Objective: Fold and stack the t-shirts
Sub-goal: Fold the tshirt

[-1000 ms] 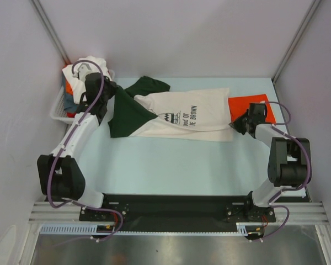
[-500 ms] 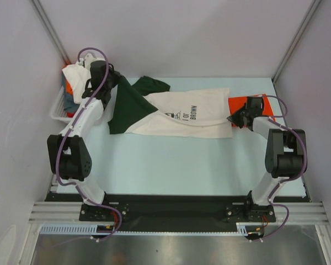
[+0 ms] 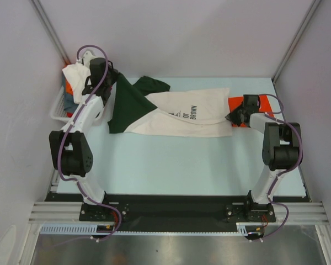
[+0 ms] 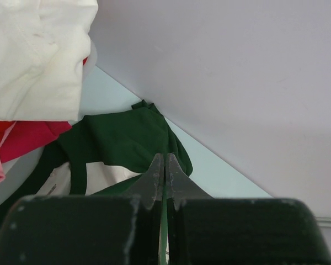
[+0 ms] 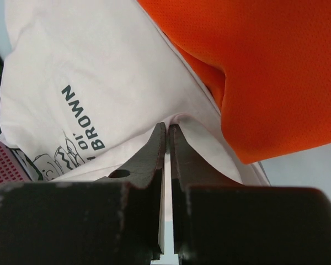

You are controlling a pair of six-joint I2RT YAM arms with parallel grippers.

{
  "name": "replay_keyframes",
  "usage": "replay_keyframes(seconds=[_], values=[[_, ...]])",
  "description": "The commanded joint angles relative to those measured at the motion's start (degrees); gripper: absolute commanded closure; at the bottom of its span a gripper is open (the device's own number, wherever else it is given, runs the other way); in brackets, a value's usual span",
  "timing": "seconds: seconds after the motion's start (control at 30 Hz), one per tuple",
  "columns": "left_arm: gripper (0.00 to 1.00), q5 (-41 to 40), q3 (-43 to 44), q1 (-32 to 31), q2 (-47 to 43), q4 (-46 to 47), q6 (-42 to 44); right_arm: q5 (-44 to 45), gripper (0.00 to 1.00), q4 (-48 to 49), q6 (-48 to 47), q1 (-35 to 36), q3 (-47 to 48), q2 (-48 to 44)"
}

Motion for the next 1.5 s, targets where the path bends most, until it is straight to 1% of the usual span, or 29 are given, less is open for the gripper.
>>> replay_keyframes(seconds=[0.0,0.2,0.23,0.3,0.5,0.67,0.93,1.0,1.03,1.07,1.1,1.17,1.2,1.23,1.27,1.3,1.33,1.4,1.43,1.47], values=[[1.0,-0.6,1.8,1.0,0.2,2.1,-0.9,1.7,1.0,0.4,0.4,0.4,2.9,0.9],[1.0,-0.1,1.4,1.5,0.5,2.7,-1.2,5.0,1.0,0.1,0.1,0.7,2.9,0.9],[1.0,0.1,1.4,1.6,0.6,2.8,-1.2,5.8,1.0,0.0,0.1,2.2,2.9,0.8],[1.0,0.3,1.4,1.6,0.7,3.0,-1.2,8.2,1.0,0.5,-0.3,2.8,2.0,0.0],[1.0,0.6,2.1,1.6,1.8,3.6,-0.8,8.7,1.0,2.4,0.0,3.9,0.4,0.5],[1.0,1.0,4.5,1.6,4.5,3.9,-0.5,9.0,1.0,2.4,-0.2,4.0,0.7,0.8],[1.0,4.2,12.0,1.6,11.4,3.5,-1.1,9.1,1.0,2.4,0.0,3.5,1.2,1.3],[1.0,4.7,13.6,1.6,13.1,3.3,-1.3,8.5,0.94,2.4,-0.3,3.3,1.4,1.6],[1.0,4.9,14.1,1.6,13.6,3.2,-1.4,8.3,0.89,2.4,-0.5,3.3,1.5,1.5],[0.96,5.2,14.6,1.6,14.2,3.1,-1.5,8.1,0.69,2.4,-0.6,3.3,1.7,1.4],[0.77,5.9,15.7,1.6,14.5,2.9,-1.4,8.0,0.64,2.4,-0.9,3.3,1.6,1.0],[0.56,7.2,16.9,1.6,15.4,2.4,-0.7,8.1,0.57,2.4,-1.4,3.5,1.2,-1.0],[0.49,7.7,17.7,1.5,15.4,1.9,0.1,8.4,0.54,2.4,-1.8,3.6,0.7,-1.9],[0.39,8.2,17.9,1.5,14.7,1.3,0.5,8.7,0.5,2.1,-2.0,4.0,0.5,-2.9],[0.35,8.4,17.8,1.5,14.1,0.9,0.8,9.2,0.48,1.9,-2.2,4.0,-0.5,-5.2],[0.29,8.6,17.1,1.5,13.1,0.8,1.5,9.2,0.47,1.7,-2.2,4.0,-1.1,-6.3],[0.27,8.8,16.6,1.4,12.2,0.5,2.0,9.0,0.46,1.8,-2.2,4.3,-1.9,-7.7],[0.21,9.0,14.4,1.3,8.4,0.1,3.2,9.4,0.41,1.8,-2.0,4.7,-5.5,-12.0],[0.2,9.3,13.4,1.1,7.0,-0.4,3.6,9.8,0.39,1.9,-2.0,5.4,-7.2,-13.6],[0.19,9.3,12.2,0.9,3.3,-0.8,4.1,10.5,0.36,2.2,-2.0,5.7,-9.0,-15.1]])
